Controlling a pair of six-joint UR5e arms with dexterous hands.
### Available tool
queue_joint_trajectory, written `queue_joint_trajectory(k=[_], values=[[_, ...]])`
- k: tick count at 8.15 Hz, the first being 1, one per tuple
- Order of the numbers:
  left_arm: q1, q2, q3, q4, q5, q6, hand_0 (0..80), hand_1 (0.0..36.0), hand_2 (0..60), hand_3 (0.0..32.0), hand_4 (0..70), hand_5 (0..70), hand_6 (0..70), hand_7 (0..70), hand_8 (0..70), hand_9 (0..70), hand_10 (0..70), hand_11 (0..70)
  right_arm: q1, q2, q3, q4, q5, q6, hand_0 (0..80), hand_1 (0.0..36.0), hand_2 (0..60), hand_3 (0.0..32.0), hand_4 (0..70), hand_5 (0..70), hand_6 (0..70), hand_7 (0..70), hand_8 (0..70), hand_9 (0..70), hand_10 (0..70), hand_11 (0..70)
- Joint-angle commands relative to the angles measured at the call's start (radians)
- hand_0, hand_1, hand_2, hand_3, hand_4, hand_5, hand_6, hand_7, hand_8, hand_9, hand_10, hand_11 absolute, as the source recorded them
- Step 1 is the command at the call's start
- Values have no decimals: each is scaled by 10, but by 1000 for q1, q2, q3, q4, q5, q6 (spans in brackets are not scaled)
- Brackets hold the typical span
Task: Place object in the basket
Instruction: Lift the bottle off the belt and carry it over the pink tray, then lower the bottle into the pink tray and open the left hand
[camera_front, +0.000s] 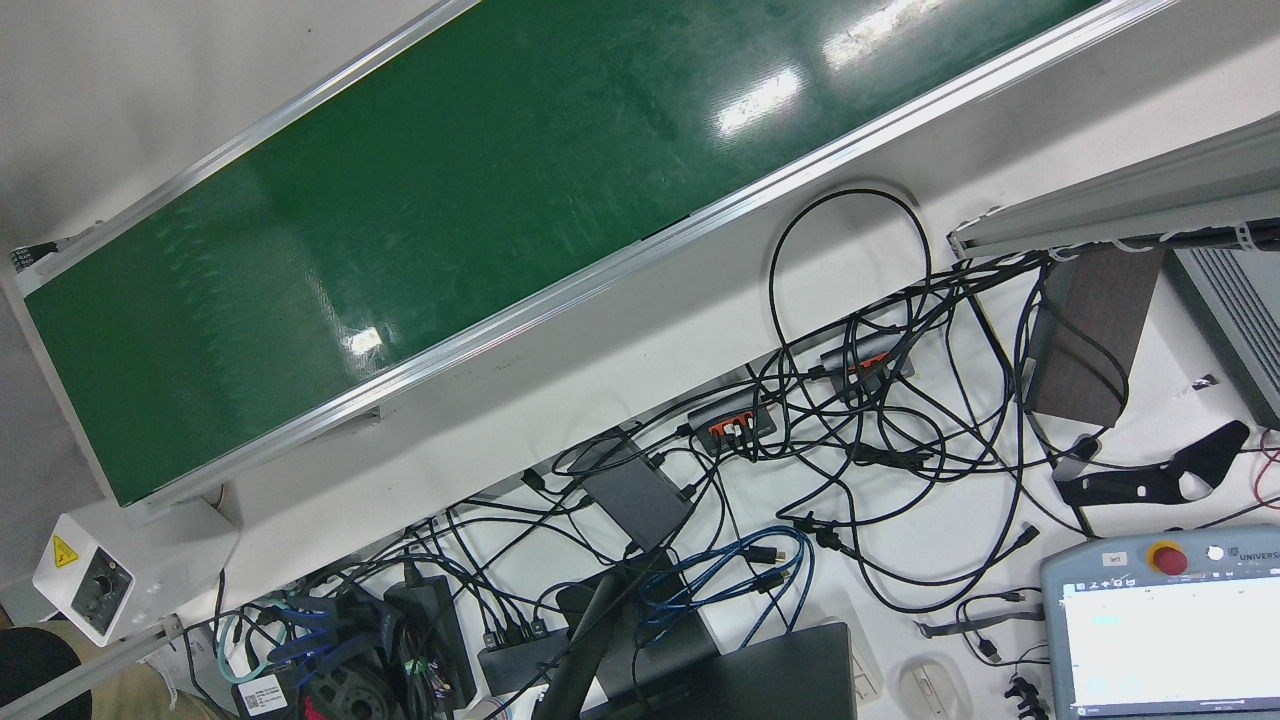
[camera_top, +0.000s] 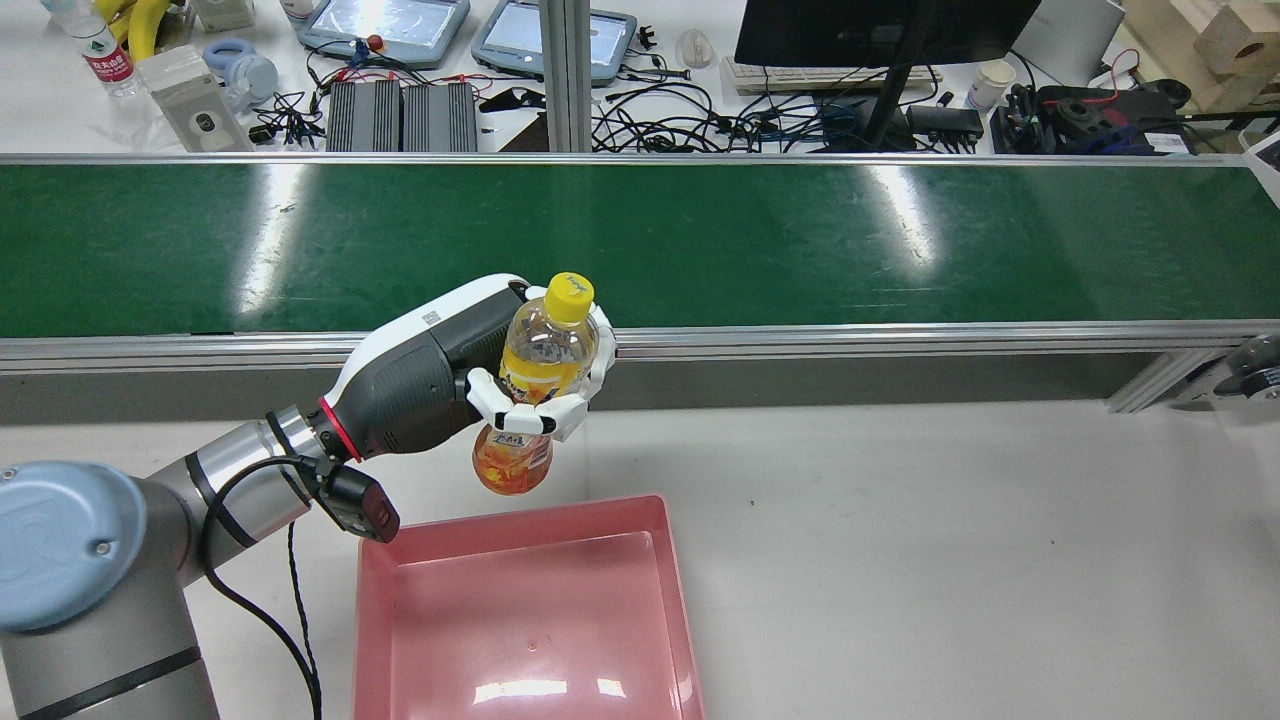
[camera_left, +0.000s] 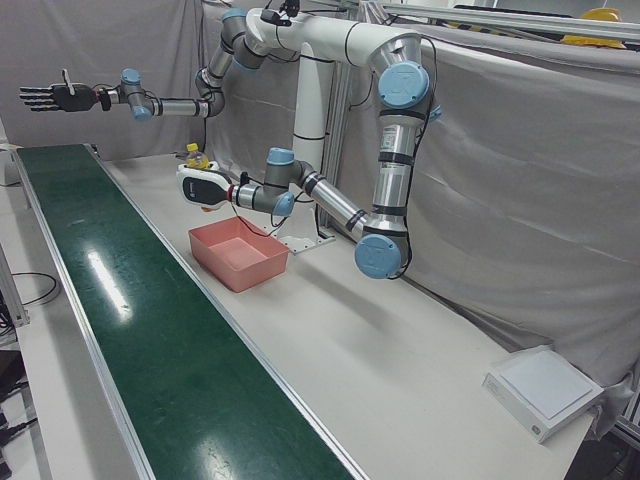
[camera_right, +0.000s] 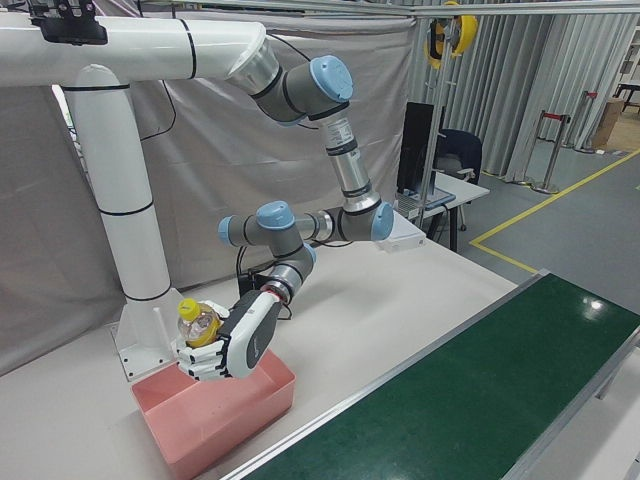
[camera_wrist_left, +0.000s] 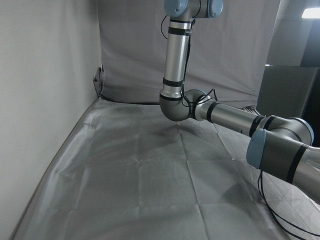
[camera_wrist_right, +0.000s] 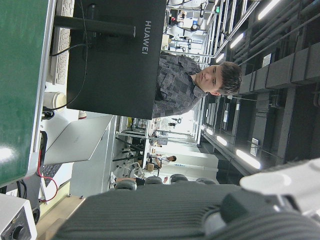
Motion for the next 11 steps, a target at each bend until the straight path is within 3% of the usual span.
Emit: queue_joint_trajectory(k=[1, 2, 4, 5, 6, 7, 8, 9, 11], values=[[16, 66, -34, -51, 9, 0, 477, 42, 2, 0, 301, 492, 130, 147, 240, 301, 273, 398, 0, 0, -1, 0, 0, 0, 0, 0, 0, 0, 0, 0, 0, 0, 0, 0, 0, 0], [16, 100, -35, -91, 11, -6, 475, 1, 0, 0, 260, 434, 97, 87, 166, 196, 210, 307, 0, 0, -1, 0, 0, 0, 0, 0, 0, 0, 0, 0, 0, 0, 0, 0, 0, 0], [16, 105, -35, -108, 34, -6, 410, 0, 0, 2, 178, 246, 44, 34, 91, 101, 90, 125, 0, 0, -1, 0, 0, 0, 0, 0, 0, 0, 0, 0, 0, 0, 0, 0, 0, 0], [13, 100, -32, -104, 78, -5, 393, 0, 0, 14, 169, 210, 37, 25, 79, 82, 72, 98, 0, 0, -1, 0, 0, 0, 0, 0, 0, 0, 0, 0, 0, 0, 0, 0, 0, 0], [8, 102, -32, -104, 80, -5, 305, 0, 0, 20, 164, 194, 33, 21, 72, 72, 65, 86, 0, 0, -1, 0, 0, 0, 0, 0, 0, 0, 0, 0, 0, 0, 0, 0, 0, 0], [2, 103, -32, -111, 82, -8, 84, 0, 0, 32, 154, 170, 25, 20, 64, 62, 54, 66, 0, 0, -1, 0, 0, 0, 0, 0, 0, 0, 0, 0, 0, 0, 0, 0, 0, 0], [2, 105, -34, -115, 82, -8, 67, 0, 0, 42, 146, 151, 19, 15, 57, 58, 52, 62, 0, 0, -1, 0, 0, -2, 0, 0, 0, 0, 0, 0, 0, 0, 0, 0, 0, 0], [2, 103, -34, -115, 83, -8, 118, 0, 0, 54, 141, 146, 17, 10, 54, 53, 50, 61, 0, 0, -1, 0, 0, 0, 0, 0, 0, 0, 0, 0, 0, 0, 0, 0, 0, 0], [2, 103, -32, -116, 97, -8, 150, 0, 0, 48, 139, 142, 16, 8, 53, 53, 41, 50, 0, 0, -1, 0, 0, 0, 0, 0, 0, 0, 0, 0, 0, 0, 0, 0, 0, 0]])
